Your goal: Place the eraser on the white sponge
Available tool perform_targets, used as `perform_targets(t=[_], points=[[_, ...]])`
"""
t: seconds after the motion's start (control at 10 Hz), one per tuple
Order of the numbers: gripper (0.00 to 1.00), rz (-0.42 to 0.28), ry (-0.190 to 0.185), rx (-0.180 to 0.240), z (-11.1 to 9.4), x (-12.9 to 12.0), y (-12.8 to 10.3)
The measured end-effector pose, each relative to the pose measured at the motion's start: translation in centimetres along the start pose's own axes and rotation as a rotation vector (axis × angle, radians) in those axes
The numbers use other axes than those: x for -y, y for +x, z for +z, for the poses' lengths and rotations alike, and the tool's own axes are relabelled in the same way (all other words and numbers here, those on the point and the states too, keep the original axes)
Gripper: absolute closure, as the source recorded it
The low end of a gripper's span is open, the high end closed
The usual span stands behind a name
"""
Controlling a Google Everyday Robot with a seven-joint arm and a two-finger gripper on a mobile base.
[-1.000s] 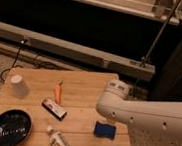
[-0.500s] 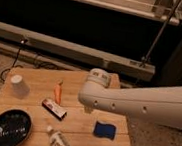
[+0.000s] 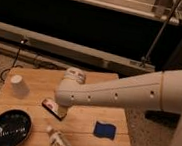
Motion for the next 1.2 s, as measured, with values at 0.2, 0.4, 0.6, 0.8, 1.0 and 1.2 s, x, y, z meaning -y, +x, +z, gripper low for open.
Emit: perform_targets(t=[0.2, 0.4, 0.6, 0.8, 1.0, 1.2], points=[[0.28, 0.054, -0.058, -0.027, 3.3, -0.7, -0.8], [0.28, 0.123, -0.062, -0.084, 5.9, -0.2, -0.8], [0.28, 0.186, -0.039, -0.150, 7.9, 0.4, 0.3], [0.28, 0.246, -0.009, -0.196, 10.2, 0.7, 0.4], [0.28, 0.284, -0.015, -0.205, 11.7, 0.1, 0.2], [0.38, 0.296, -0.029, -0.194, 13.2, -1.0, -1.2]])
